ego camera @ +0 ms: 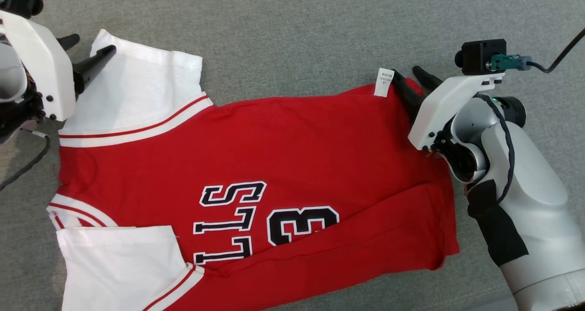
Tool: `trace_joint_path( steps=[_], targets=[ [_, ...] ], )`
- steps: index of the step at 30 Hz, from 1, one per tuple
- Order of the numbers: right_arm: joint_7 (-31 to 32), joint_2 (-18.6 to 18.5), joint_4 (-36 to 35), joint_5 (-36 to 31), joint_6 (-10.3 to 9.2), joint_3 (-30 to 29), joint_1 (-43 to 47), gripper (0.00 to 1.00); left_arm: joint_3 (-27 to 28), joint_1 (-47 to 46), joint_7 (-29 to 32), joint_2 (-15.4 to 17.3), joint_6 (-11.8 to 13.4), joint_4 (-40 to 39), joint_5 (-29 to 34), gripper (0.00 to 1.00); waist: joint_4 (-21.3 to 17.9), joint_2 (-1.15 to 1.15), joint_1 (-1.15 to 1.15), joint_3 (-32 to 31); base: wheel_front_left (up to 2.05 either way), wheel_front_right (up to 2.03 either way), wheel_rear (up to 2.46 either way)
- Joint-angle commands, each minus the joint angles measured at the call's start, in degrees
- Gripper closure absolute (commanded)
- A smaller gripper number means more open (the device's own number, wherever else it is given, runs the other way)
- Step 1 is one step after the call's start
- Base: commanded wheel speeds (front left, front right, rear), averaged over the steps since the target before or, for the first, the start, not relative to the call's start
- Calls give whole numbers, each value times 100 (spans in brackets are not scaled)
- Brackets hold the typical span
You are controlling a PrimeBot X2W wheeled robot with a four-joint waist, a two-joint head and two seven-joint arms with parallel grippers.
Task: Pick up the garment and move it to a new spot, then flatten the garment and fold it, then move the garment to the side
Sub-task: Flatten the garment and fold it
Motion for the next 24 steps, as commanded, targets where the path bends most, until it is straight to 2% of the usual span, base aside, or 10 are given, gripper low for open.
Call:
trace_joint_path(
  steps=[1, 4, 6, 8, 9, 10, 11, 17, 24],
  targets=[
    [69, 74, 253, 49, -1, 143, 174, 27, -15, -100, -52, 11, -5, 85, -67, 0, -48, 0, 0, 52, 0, 0, 0],
    [22, 83, 345, 141, -1, 283, 91, 32, -142, -210, -157, 25, -5, 287, -79, 0, -105, 0, 0, 121, 0, 0, 0],
    [-11, 87, 402, 210, -2, 377, 64, 50, -203, -237, -180, -1, -6, 362, -205, 0, -128, 0, 0, 136, 0, 0, 0],
    [-39, 91, 454, 272, -1, 458, 33, 58, -275, -301, -221, 8, -6, 406, -263, 0, -141, 0, 0, 139, 0, 0, 0],
    [-57, 93, 478, 302, -1, 492, 20, 75, -318, -321, -236, 7, -6, 426, -308, 1, -144, 0, 0, 136, 0, 0, 0],
    [-75, 93, 503, 326, -1, 527, 5, 91, -361, -332, -253, -1, -6, 444, -338, 72, -143, 0, 0, 130, 0, 0, 0],
    [-97, 90, 521, 350, -2, 557, -2, 100, -409, -335, -254, -9, -6, 457, -375, 100, -142, 0, 0, 124, 0, 0, 0],
    [-331, 75, 658, 426, -2, 599, -82, 100, -672, -420, -467, 17, -6, 451, -530, 100, -86, 0, 0, -5, 0, 0, 0],
    [-597, -46, 753, 501, -1, 572, 70, 100, -886, -230, -819, 73, -6, 342, -871, 100, 44, 0, 0, -504, 0, 0, 0]
  ],
)
